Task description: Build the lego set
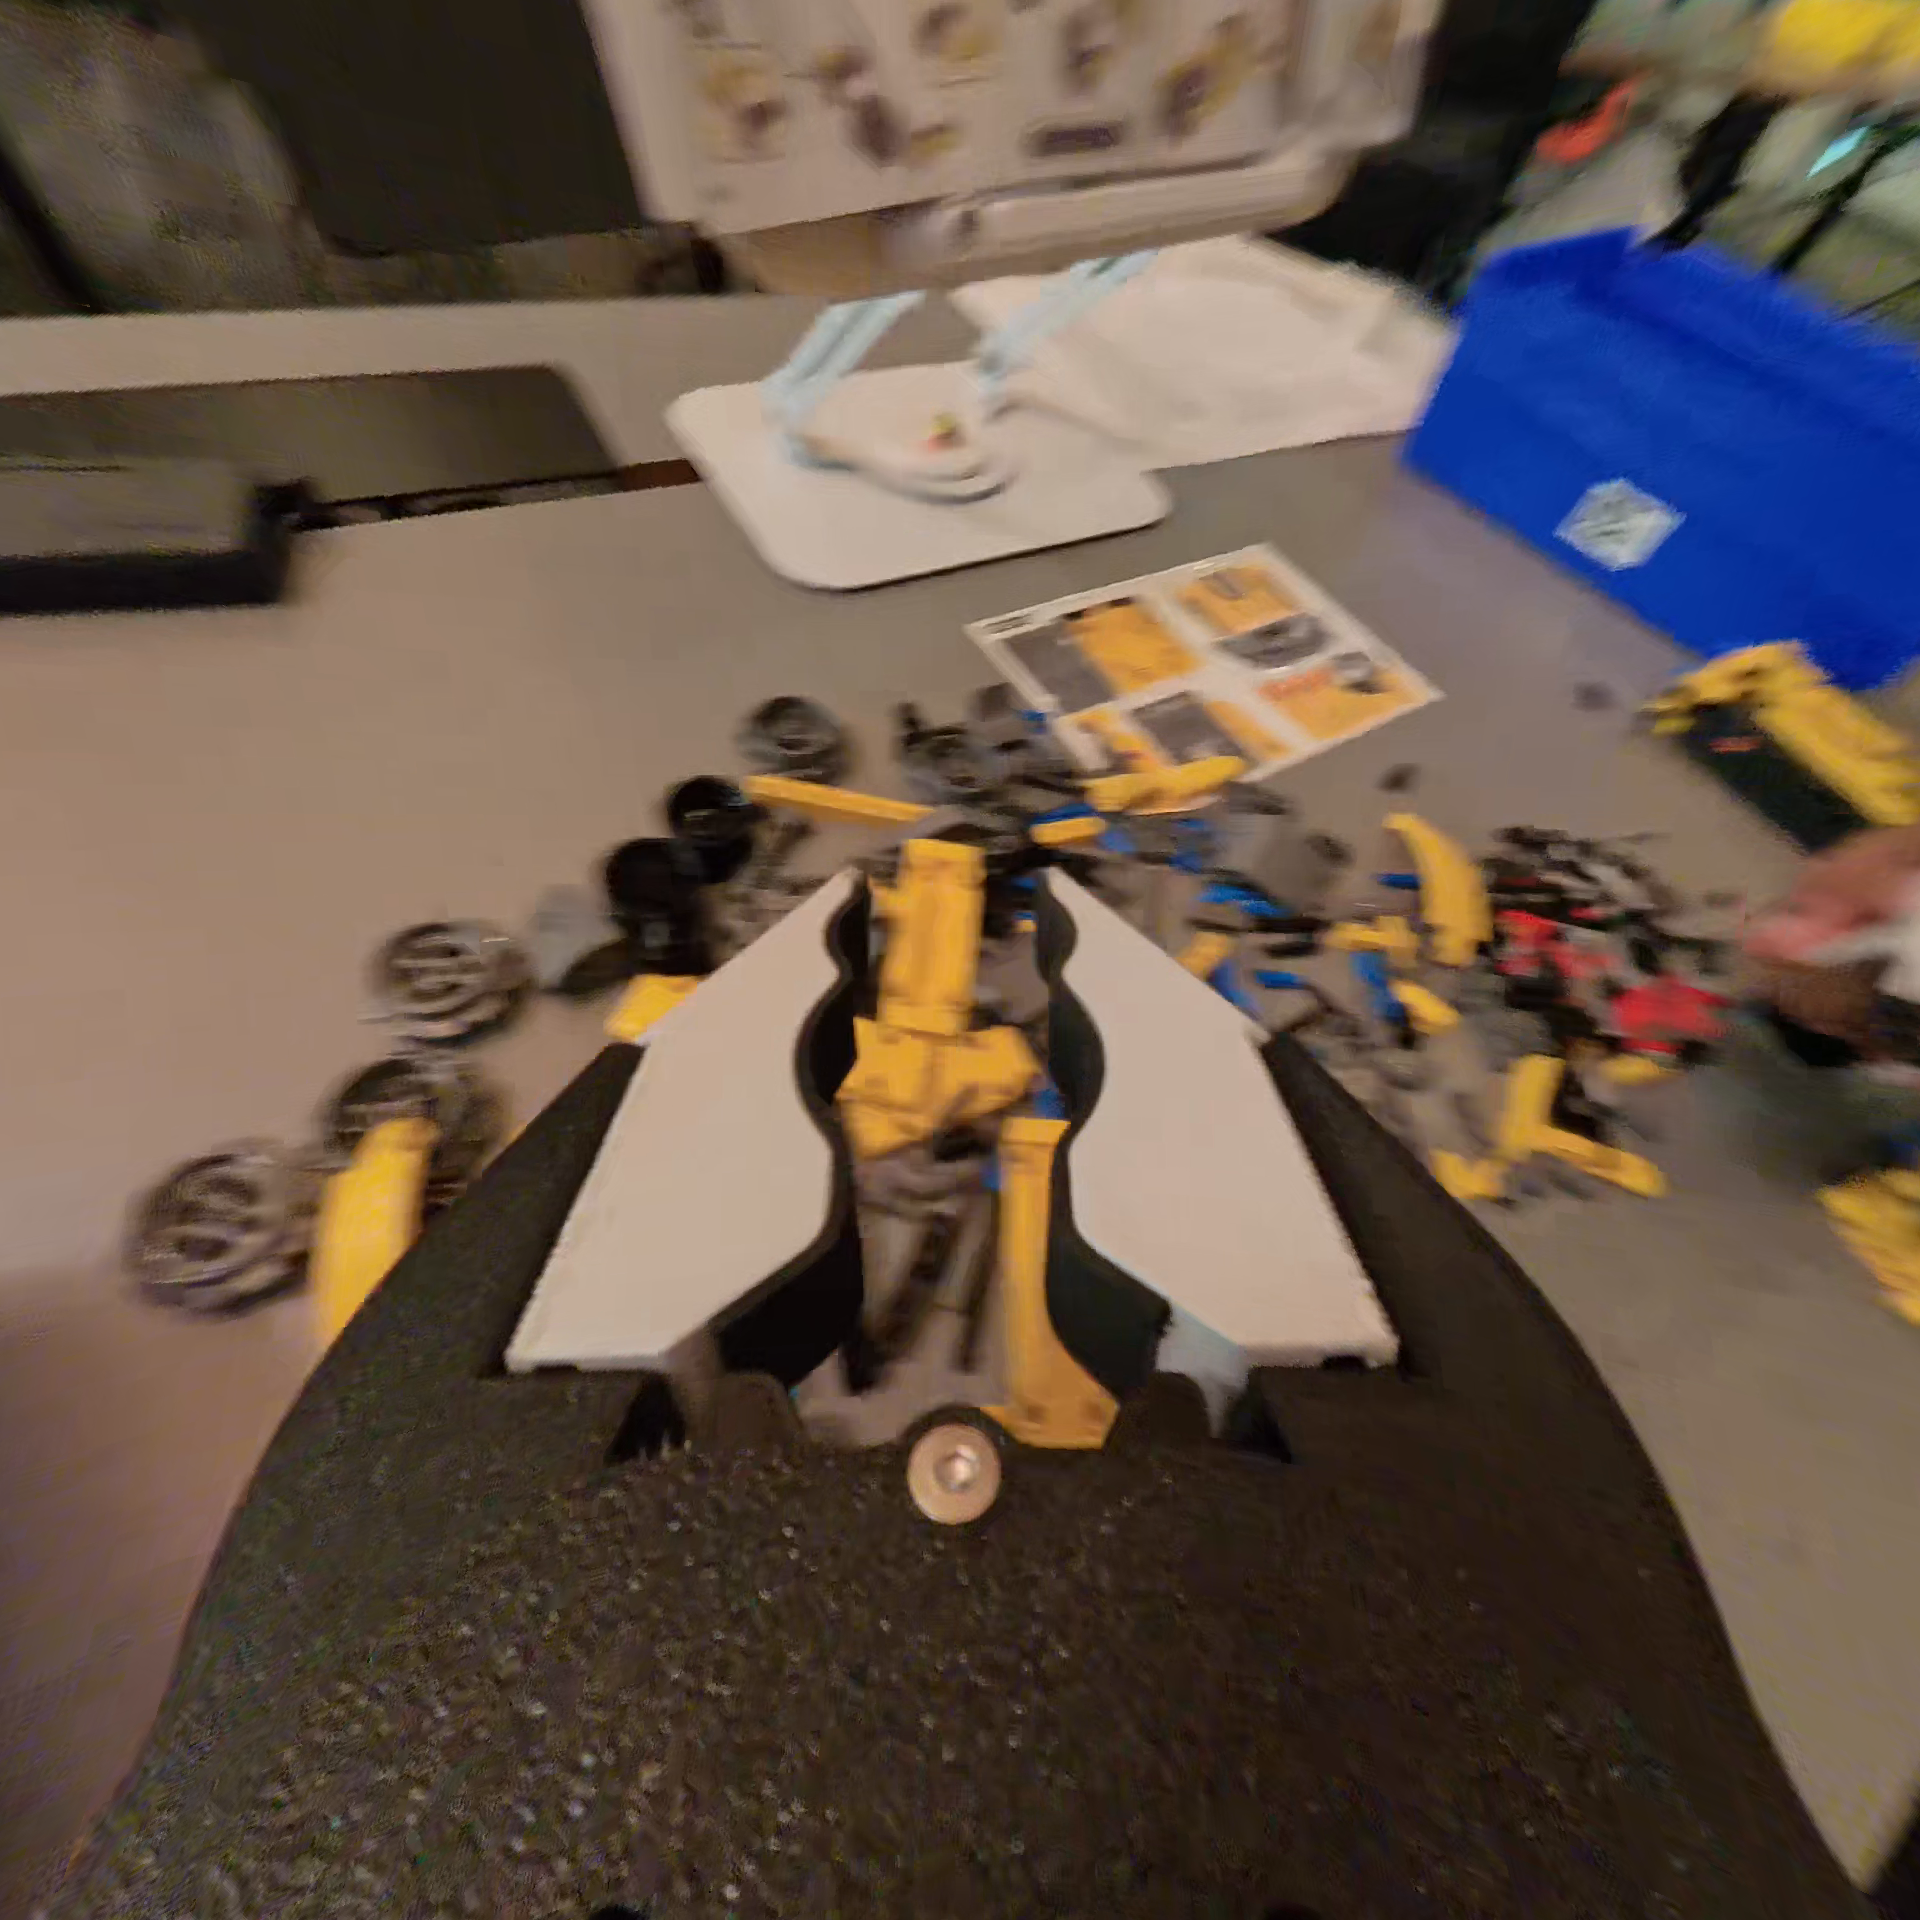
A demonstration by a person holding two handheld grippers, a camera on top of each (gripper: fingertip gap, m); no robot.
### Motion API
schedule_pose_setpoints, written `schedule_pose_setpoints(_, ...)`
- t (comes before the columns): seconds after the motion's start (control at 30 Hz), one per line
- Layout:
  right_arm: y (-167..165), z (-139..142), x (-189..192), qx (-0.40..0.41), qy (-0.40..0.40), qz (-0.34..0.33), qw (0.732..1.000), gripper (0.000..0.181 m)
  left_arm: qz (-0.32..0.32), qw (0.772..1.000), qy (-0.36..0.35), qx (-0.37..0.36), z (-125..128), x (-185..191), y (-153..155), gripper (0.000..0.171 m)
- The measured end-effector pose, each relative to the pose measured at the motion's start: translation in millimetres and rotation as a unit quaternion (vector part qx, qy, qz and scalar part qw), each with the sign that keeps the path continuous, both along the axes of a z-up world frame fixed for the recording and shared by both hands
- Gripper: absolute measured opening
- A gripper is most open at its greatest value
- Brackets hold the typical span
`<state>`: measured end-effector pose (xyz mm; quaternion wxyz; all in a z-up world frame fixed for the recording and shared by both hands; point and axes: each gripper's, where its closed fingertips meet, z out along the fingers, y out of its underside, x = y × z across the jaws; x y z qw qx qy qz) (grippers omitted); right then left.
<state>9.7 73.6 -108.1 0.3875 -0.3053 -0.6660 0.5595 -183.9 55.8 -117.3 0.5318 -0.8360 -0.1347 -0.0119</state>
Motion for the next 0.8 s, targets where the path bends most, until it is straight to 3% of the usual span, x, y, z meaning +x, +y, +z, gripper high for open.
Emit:
schedule_pose_setpoints(0.17, 2.4, 0.4, 0.2, 0.009, 0.003, -0.006, 1.0, 0.006, 0.044, 0.99, 0.046, -0.129, -41.2, -75.3, 19.4, 0.037)
schedule_pose_setpoints(0.33, 8.0, 0.1, -0.9, 0.004, 0.001, -0.011, 1.0, 0.006, 0.041, 0.981, 0.03, -0.189, -77.4, -88.0, 32.3, 0.037)
schedule_pose_setpoints(0.67, 7.2, -4.7, -3.1, -0.004, -0.01, -0.006, 1.0, 0.007, 0.054, 0.967, 0.07, -0.238, -96.6, -94.8, 34.1, 0.031)
schedule_pose_setpoints(0.8, 9.4, -3.1, -3.1, -0.001, -0.005, -0.011, 1.0, 0.006, 0.069, 0.974, 0.103, -0.188, -69.2, -94.5, 32.6, 0.031)
